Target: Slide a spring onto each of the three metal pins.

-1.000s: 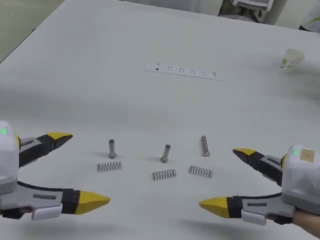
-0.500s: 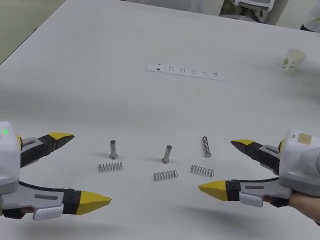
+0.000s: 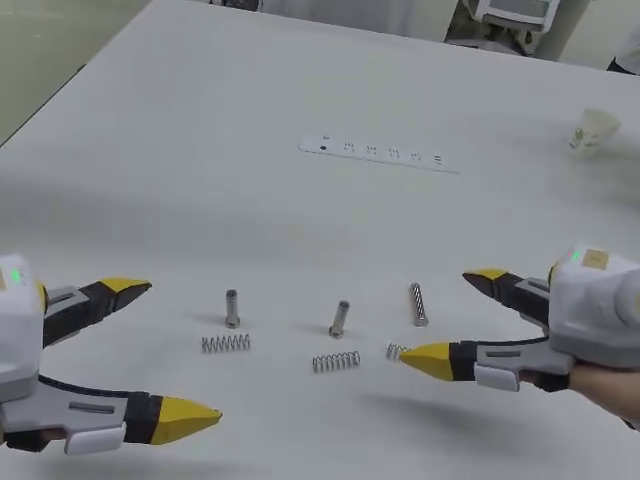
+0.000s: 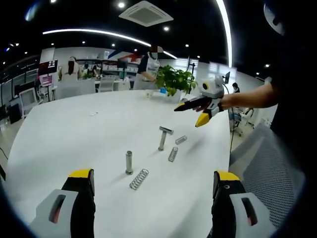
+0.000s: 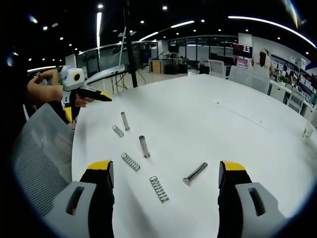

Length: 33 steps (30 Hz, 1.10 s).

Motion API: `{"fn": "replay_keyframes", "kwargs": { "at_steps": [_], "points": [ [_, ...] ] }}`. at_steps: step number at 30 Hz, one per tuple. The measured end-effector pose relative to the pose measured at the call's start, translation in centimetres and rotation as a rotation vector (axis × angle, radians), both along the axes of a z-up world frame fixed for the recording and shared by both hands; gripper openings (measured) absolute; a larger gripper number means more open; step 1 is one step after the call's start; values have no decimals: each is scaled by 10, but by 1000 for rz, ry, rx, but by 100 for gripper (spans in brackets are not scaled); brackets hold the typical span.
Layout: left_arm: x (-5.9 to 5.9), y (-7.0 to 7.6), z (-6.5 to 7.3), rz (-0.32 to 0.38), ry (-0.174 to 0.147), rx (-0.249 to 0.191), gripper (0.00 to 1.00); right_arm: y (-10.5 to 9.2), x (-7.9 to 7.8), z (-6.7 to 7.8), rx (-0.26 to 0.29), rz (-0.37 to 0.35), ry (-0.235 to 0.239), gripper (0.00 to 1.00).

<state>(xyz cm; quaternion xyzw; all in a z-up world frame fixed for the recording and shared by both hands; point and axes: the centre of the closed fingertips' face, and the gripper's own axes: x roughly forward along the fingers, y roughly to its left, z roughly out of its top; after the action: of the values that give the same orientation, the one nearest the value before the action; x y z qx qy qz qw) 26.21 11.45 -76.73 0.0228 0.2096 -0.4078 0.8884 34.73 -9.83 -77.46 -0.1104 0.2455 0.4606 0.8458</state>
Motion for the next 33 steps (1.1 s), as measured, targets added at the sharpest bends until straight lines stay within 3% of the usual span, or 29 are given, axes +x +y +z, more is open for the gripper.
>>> {"fn": "replay_keyframes", "kwargs": {
  "at_steps": [6, 10, 21, 27, 33],
  "points": [
    [0, 1, 1, 5, -1, -3, 97, 1, 15, 0, -21, -13, 11, 83],
    [0, 1, 0, 6, 1, -2, 97, 1, 25, -1, -52, -21, 4, 73],
    [-2, 5, -2, 15, 7, 1, 97, 2, 45, -10, -84, -89, 58, 62],
    [-2, 6, -4, 17, 13, 1, 96, -1, 54, -19, -91, -152, 127, 46],
    [-3, 7, -5, 18, 14, 2, 96, -6, 61, -31, -92, -228, 210, 38]
  ]
}}
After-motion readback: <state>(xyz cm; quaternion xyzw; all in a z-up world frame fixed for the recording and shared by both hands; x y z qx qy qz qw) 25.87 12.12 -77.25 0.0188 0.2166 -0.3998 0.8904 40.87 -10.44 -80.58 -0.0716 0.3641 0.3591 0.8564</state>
